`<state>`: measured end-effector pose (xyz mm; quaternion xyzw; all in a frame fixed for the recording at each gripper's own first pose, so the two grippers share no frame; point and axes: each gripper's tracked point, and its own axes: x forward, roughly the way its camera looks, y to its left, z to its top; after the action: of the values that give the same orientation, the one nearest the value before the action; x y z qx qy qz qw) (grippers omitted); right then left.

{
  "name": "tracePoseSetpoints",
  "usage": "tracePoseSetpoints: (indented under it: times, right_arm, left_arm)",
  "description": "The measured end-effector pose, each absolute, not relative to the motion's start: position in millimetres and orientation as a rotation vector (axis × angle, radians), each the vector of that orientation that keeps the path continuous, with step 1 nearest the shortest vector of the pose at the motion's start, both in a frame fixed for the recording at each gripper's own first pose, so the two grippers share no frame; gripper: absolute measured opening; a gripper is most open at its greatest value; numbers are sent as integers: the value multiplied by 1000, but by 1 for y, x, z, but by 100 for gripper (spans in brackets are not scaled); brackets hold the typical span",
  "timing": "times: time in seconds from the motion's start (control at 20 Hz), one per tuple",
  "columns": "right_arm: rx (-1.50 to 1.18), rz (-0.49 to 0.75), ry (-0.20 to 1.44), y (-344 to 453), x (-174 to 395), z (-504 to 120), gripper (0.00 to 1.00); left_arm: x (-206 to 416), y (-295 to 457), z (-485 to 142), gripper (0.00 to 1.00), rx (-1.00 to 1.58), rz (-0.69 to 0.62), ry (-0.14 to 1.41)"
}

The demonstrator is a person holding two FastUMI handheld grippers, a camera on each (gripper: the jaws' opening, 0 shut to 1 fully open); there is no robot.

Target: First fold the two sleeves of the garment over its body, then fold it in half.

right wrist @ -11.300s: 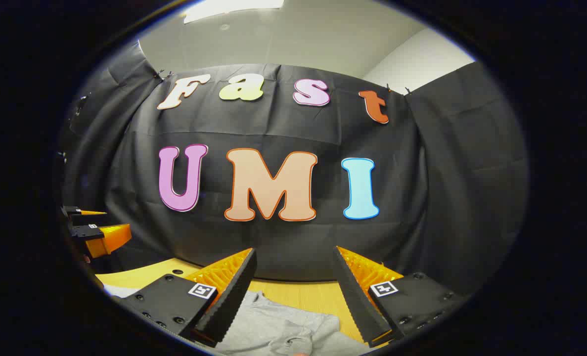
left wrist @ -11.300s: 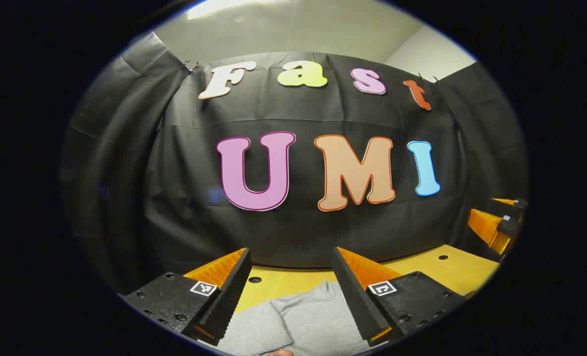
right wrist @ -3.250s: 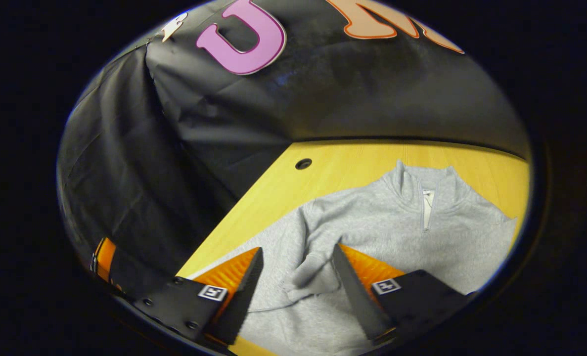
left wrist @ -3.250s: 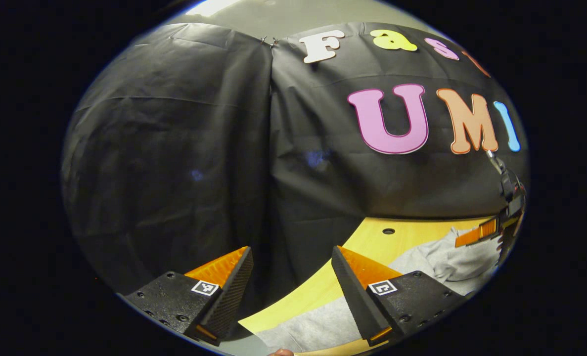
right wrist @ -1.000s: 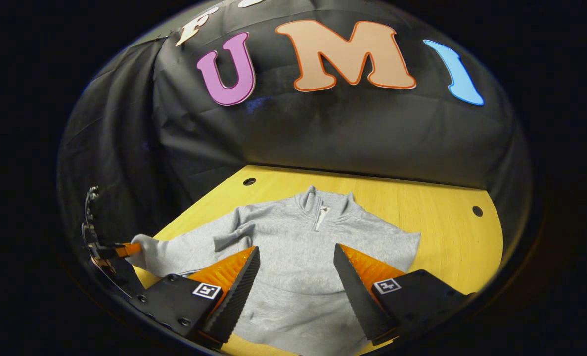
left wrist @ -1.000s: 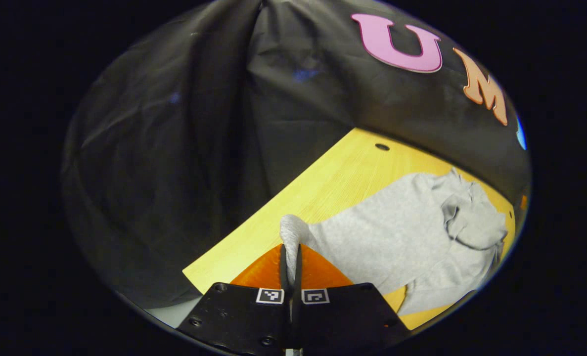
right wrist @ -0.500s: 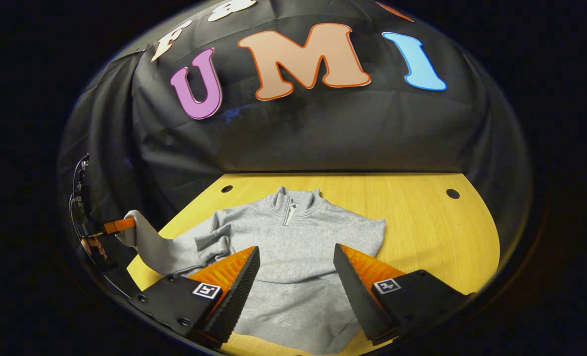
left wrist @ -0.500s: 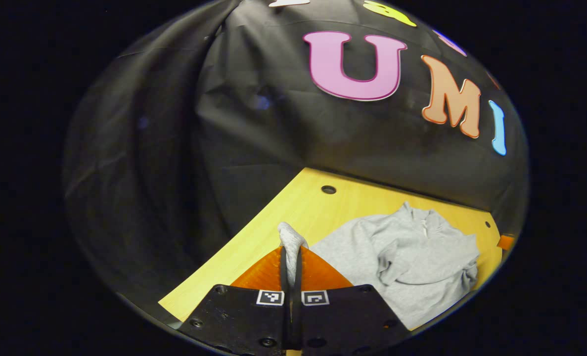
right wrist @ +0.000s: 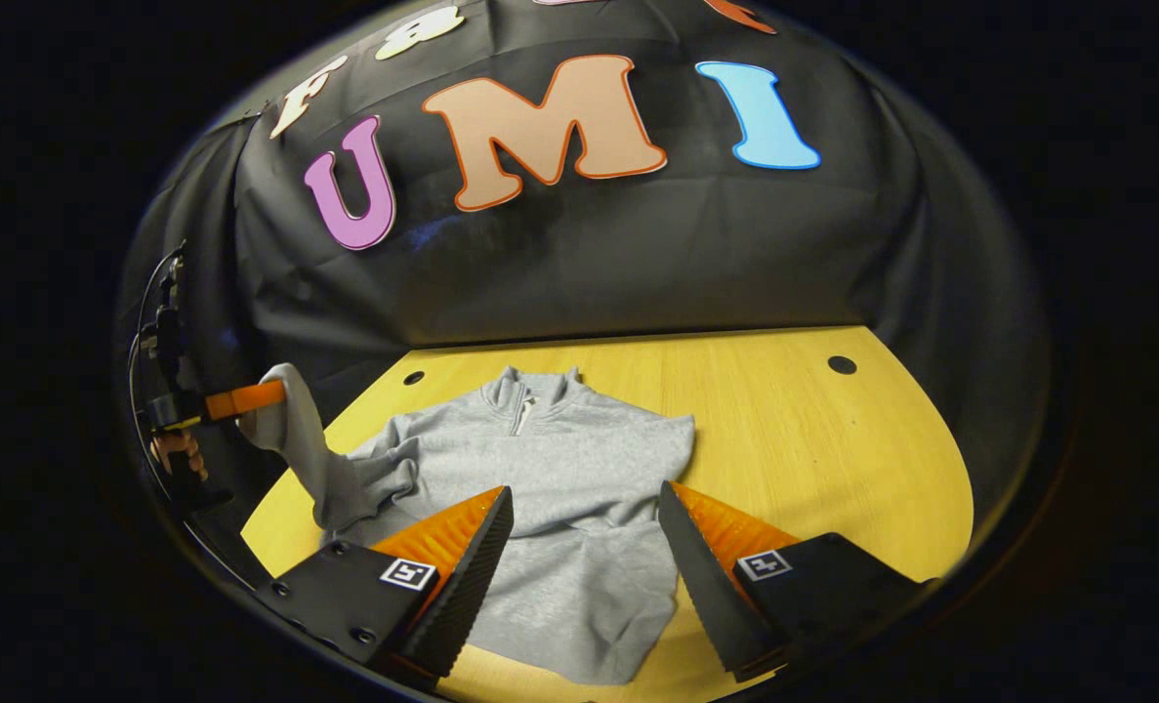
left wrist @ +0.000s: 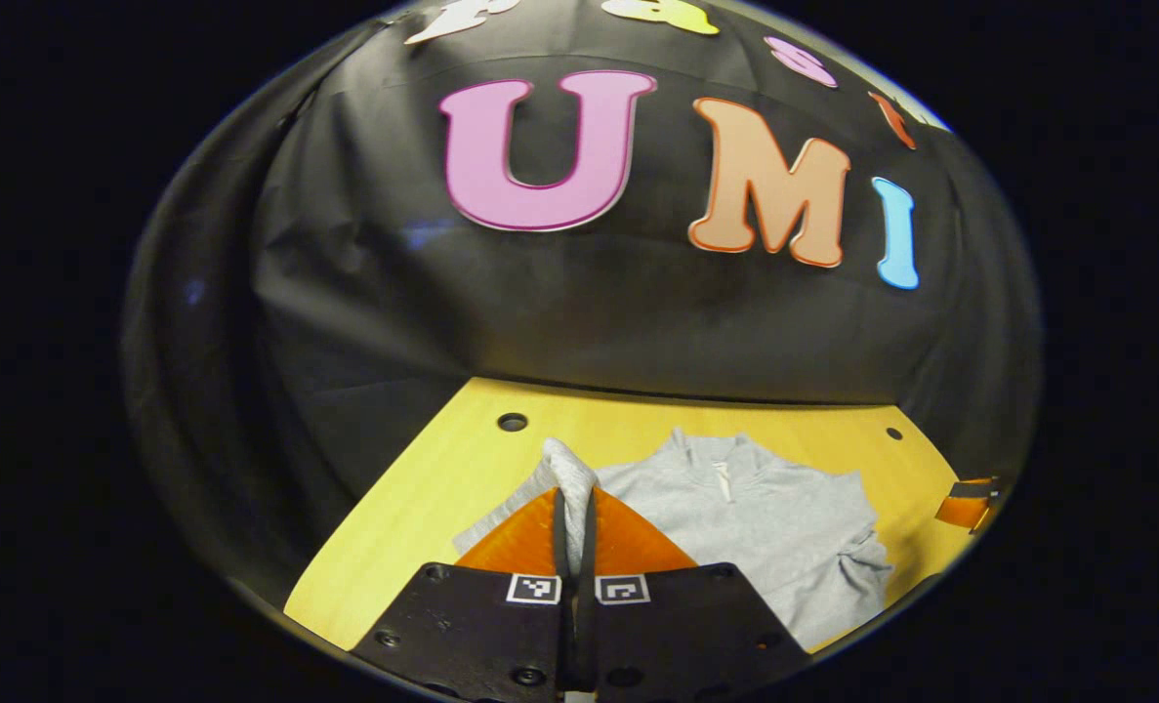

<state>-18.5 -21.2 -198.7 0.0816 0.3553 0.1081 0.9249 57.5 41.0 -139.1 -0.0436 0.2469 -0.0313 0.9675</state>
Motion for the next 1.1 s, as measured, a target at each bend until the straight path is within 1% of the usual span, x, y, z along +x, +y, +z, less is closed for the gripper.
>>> tracePoseSetpoints:
  times: [0.25,0.6,0.9,1.1]
  right_arm:
    - [180,165,735,-57,-31,-198,96]
    - [188,96,742,-101,-45,-198,96]
    - [178,62,772,-125,-69,-209,96]
    - [198,30,776,-140,-78,-214,96]
  left_arm:
    - [75,-36,-133,0,-59,-204,488]
    - [84,-145,-143,0,-38,-387,498]
    - [87,-208,-173,0,-28,-457,559]
    - [88,-239,-208,0,3,-480,618]
